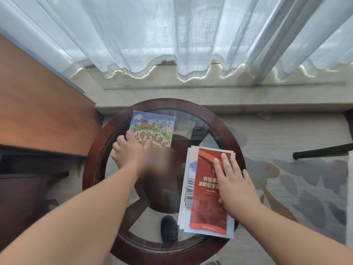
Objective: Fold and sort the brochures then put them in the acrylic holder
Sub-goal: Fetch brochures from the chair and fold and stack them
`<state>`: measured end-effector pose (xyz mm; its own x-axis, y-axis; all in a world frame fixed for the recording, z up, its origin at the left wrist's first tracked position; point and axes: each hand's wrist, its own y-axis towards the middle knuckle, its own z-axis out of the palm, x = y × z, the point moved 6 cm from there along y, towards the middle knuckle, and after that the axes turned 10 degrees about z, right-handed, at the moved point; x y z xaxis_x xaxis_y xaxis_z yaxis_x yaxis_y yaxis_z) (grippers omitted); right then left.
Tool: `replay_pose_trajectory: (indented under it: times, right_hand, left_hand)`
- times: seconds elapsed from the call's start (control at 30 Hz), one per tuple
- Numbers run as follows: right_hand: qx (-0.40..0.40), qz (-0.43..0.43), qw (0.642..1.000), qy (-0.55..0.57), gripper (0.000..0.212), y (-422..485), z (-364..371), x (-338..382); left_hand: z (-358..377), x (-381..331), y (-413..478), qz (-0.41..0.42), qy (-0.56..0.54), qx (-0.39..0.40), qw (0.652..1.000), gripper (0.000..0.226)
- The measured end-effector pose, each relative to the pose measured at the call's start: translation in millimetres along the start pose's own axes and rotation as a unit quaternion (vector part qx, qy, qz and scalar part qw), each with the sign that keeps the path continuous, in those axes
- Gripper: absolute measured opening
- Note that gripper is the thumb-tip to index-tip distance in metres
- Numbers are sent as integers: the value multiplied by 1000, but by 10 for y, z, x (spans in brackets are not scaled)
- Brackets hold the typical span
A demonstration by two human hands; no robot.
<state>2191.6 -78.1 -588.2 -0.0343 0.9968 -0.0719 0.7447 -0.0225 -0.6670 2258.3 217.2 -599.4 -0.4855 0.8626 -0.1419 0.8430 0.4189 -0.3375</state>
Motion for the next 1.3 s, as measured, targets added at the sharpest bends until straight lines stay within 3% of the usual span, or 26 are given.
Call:
replay_pose_trajectory:
  times: [0.23,0.57,0.73,0.97,1.07,1.2,1.3]
  right_hand:
    - [1,-2,1000,4,106,11,5,-26]
    - [2,-7,1000,8,104,13,-52,5]
    - [-4,-7,1000,23,101,-10,-112,-46]
    - [-67,-34,988,135,76,-143,-365,69]
    - [-92,-31,966,238,61,-216,-464,35]
    - [-81,99,887,443,29,-260,-388,-223]
    - [-19,178,863,473,42,-282,-200,-338]
  left_hand:
    - [-13,18,239,-104,-40,23,994,104]
    - [-74,2,90,-57,-296,-34,953,43]
    - [-285,-59,-15,-15,-359,-82,930,37]
    - [-353,-197,-280,-3,-406,-71,911,39]
    - [-311,-395,-499,15,-425,-55,903,38]
    - [-115,-641,-903,24,-430,-11,903,36]
    - [108,-773,-1195,13,-423,25,906,35]
